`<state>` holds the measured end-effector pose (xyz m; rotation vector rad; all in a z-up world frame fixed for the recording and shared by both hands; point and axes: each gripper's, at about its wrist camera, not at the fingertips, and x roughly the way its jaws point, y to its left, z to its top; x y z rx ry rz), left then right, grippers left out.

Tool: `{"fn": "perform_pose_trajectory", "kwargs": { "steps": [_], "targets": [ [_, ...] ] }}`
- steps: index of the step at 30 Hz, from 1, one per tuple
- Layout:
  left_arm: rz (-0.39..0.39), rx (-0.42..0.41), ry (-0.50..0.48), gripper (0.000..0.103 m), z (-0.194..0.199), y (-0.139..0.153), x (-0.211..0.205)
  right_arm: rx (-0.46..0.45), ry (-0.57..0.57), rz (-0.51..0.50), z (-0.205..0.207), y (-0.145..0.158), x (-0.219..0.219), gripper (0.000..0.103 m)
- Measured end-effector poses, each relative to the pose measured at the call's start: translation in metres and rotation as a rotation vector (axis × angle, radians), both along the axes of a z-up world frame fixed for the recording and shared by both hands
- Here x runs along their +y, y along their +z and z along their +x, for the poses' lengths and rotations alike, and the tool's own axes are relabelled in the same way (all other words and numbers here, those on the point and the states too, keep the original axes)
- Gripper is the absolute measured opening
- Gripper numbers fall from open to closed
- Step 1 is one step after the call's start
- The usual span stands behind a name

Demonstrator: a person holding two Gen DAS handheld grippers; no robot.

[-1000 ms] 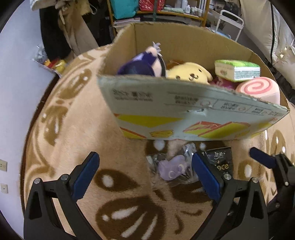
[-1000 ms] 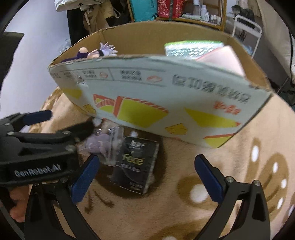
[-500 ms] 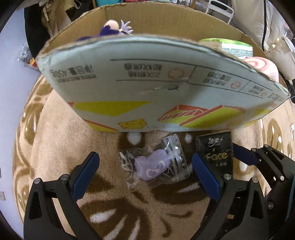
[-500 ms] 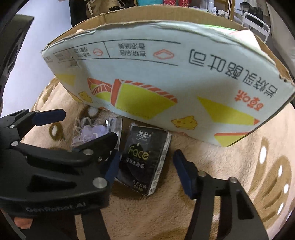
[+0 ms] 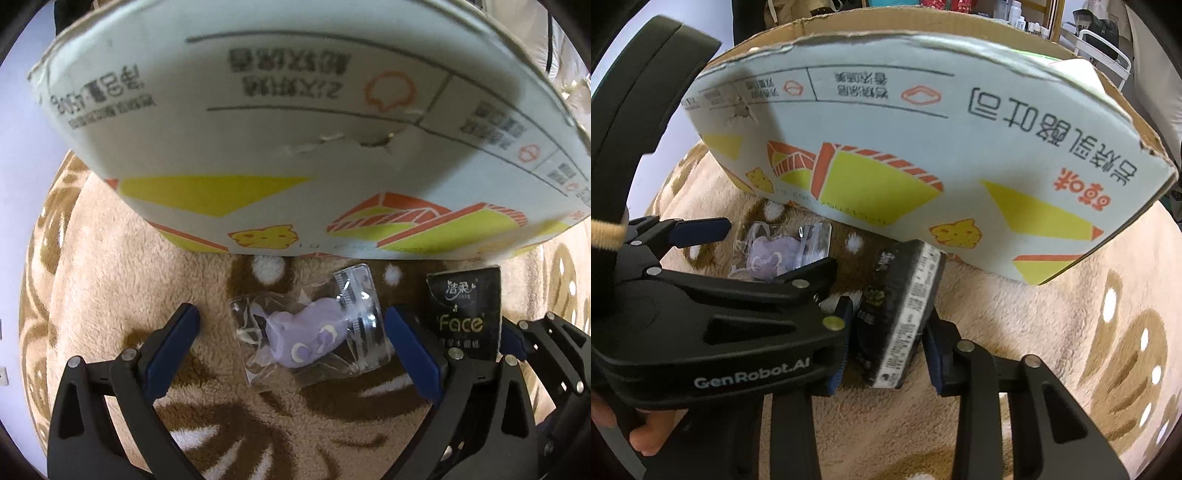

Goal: Organize soft objects
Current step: 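Grasp bagged purple toy with left tool while right tool grasps black Face tissue pack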

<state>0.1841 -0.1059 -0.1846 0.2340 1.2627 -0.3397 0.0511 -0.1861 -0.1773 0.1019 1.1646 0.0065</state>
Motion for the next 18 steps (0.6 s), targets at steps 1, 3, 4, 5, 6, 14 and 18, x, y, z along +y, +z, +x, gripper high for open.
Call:
{"fn": "perform_pose_trajectory", "kwargs": {
  "steps": [1,3,4,5,6,14,18],
  "targets": [
    [0.006,-0.001,0.001,0.099,0.002,-0.001,-0.001,0.000,0.006,-0.009,0.000,0.000,0.002,0.038],
    [0.016,-0.006,0.004,0.099,-0.002,-0.002,-0.009,-0.002,0.009,-0.016,-0.006,-0.001,0.006,0.038],
    [0.021,-0.008,0.004,0.099,-0.005,-0.002,-0.014,-0.001,0.010,-0.015,-0.006,-0.001,0.007,0.038],
    [0.021,-0.008,0.005,0.099,-0.005,-0.003,-0.016,-0.001,0.010,-0.014,-0.007,-0.001,0.007,0.038],
    [0.019,-0.007,0.007,0.099,-0.006,-0.004,-0.018,-0.001,0.009,-0.012,-0.006,-0.002,0.009,0.038],
    [0.011,-0.024,0.053,0.085,-0.008,-0.007,-0.008,0.007,0.004,-0.010,-0.015,0.004,-0.001,0.034],
    [-0.014,-0.029,0.092,0.072,-0.008,-0.002,0.000,0.001,-0.014,0.018,-0.017,0.007,-0.007,0.030]
  ]
}}
